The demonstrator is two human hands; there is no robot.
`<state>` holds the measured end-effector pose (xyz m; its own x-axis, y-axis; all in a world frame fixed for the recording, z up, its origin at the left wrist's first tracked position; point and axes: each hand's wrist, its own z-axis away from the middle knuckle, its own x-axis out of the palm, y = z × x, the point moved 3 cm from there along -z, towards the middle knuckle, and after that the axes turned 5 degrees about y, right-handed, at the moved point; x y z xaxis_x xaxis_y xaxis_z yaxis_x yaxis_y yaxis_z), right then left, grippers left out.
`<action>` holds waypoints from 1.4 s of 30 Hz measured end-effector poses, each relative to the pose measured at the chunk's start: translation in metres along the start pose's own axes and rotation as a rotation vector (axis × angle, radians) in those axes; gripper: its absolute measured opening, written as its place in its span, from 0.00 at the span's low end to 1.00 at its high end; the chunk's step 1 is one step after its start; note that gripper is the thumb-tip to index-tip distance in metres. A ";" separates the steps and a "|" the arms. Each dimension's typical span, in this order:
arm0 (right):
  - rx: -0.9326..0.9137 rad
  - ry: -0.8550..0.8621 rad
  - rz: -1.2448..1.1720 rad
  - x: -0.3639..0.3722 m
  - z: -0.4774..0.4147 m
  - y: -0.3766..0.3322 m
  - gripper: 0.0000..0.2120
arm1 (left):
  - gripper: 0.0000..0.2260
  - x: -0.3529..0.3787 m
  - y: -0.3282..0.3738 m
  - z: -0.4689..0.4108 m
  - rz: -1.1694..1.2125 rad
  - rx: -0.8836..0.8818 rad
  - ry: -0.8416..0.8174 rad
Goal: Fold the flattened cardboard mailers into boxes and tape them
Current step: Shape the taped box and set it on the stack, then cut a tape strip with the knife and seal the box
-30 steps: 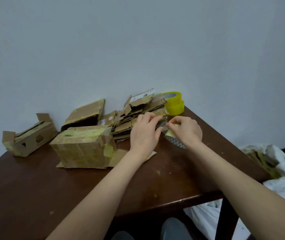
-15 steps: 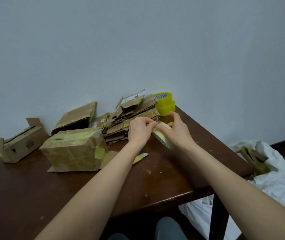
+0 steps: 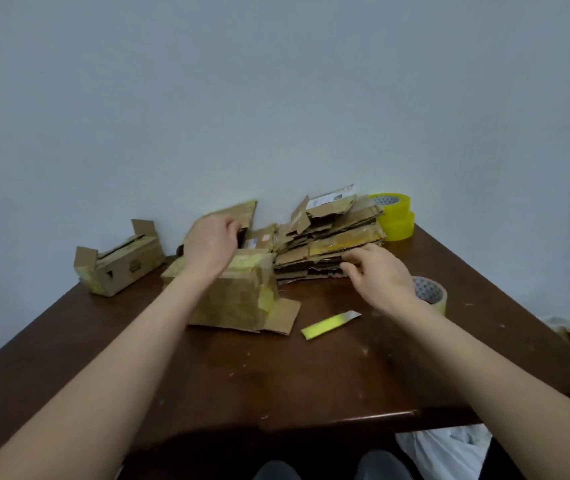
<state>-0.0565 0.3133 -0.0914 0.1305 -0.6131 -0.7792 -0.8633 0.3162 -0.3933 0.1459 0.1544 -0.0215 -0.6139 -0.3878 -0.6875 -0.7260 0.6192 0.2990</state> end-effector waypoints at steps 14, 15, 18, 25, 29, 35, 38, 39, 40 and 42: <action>0.377 -0.214 -0.396 0.111 -0.012 -0.164 0.33 | 0.19 0.028 -0.117 0.005 -0.195 -0.177 -0.322; 0.454 -0.221 -0.433 0.111 -0.019 -0.160 0.33 | 0.21 0.029 -0.117 0.003 -0.174 -0.210 -0.339; 0.593 -0.250 -0.502 0.116 -0.038 -0.155 0.39 | 0.33 0.034 -0.116 -0.004 -0.121 -0.315 -0.424; 0.647 -0.189 -0.521 0.123 -0.047 -0.149 0.18 | 0.23 0.034 -0.123 -0.007 -0.079 -0.439 -0.466; 0.614 -0.237 -0.612 0.111 -0.040 -0.141 0.17 | 0.17 0.024 -0.130 0.008 -0.051 -0.471 -0.347; 0.452 -0.249 -0.602 0.082 -0.026 -0.157 0.30 | 0.19 -0.027 -0.140 0.042 0.029 -0.552 -0.096; 0.268 -0.228 -0.656 0.076 -0.018 -0.194 0.38 | 0.19 -0.076 -0.151 0.051 0.158 -0.620 0.126; 0.197 -0.228 -0.658 0.078 -0.014 -0.209 0.40 | 0.21 -0.090 -0.160 0.053 0.214 -0.636 0.196; 0.136 -0.226 -0.664 0.083 -0.011 -0.224 0.40 | 0.23 -0.100 -0.171 0.055 0.276 -0.644 0.264; 0.037 -0.206 -0.682 0.098 -0.005 -0.251 0.36 | 0.22 -0.113 -0.196 0.062 0.369 -0.641 0.355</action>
<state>0.1699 0.1706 -0.0663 0.7281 -0.5352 -0.4283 -0.5397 -0.0624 -0.8395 0.3769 0.1198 -0.0433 -0.8313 -0.4949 -0.2531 -0.4284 0.2802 0.8591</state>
